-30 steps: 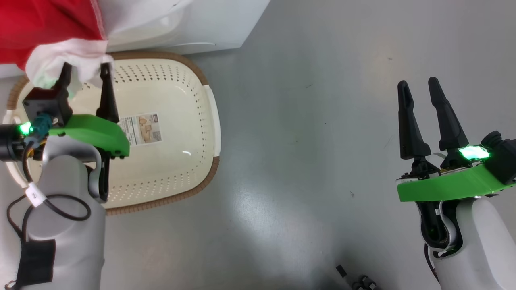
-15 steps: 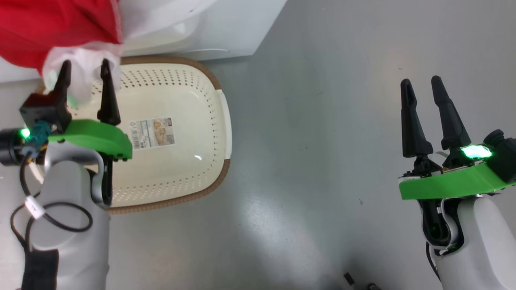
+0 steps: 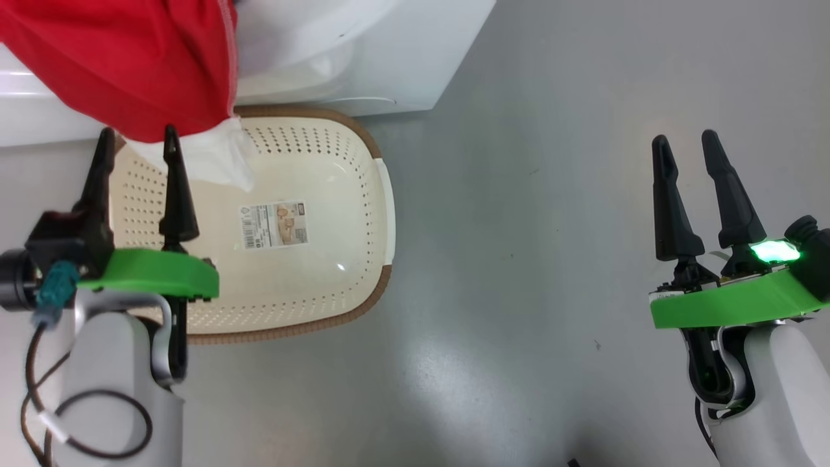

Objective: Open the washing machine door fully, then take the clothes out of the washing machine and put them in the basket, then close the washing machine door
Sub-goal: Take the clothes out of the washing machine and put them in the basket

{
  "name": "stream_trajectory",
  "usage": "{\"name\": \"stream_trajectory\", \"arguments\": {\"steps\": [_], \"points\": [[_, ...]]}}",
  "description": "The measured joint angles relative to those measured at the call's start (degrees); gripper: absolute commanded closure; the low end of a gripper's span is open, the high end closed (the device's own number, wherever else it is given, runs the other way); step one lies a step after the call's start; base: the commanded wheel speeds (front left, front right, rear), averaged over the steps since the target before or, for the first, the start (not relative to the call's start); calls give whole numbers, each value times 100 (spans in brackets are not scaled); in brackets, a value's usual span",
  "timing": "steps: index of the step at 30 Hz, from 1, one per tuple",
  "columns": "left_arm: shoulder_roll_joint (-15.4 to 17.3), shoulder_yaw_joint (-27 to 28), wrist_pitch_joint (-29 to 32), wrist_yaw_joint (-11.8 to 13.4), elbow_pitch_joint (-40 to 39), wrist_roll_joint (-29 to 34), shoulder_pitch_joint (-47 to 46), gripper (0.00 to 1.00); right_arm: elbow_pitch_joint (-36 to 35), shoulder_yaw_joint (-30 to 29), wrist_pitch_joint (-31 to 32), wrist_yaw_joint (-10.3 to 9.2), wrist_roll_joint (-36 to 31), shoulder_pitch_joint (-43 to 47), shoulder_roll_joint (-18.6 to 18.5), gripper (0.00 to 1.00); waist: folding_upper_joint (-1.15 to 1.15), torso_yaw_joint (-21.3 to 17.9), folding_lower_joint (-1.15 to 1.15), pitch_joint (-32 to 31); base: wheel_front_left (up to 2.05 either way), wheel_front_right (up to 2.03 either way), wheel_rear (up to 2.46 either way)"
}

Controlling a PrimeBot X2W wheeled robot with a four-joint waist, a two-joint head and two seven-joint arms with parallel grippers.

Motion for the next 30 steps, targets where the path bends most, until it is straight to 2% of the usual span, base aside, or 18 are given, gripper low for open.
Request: {"name": "stream_trajectory", "arguments": {"steps": [3,16,23,30], "points": [[-1,-70,0,14,-336,-92,240,0,0,-3,0,0,-2,63,-27,0,0,40,0,-63,0,0,0],[4,-365,-1,350,-1549,-344,1317,0,11,-19,0,0,-35,222,-108,0,0,149,0,-228,0,0,0],[4,-523,0,514,-1852,-393,1545,0,10,-32,0,0,-36,223,-111,0,0,160,0,-200,0,0,0],[7,-622,0,523,-1916,-390,1536,0,12,-34,0,0,-36,223,-112,0,0,188,0,-190,0,0,0]]}}
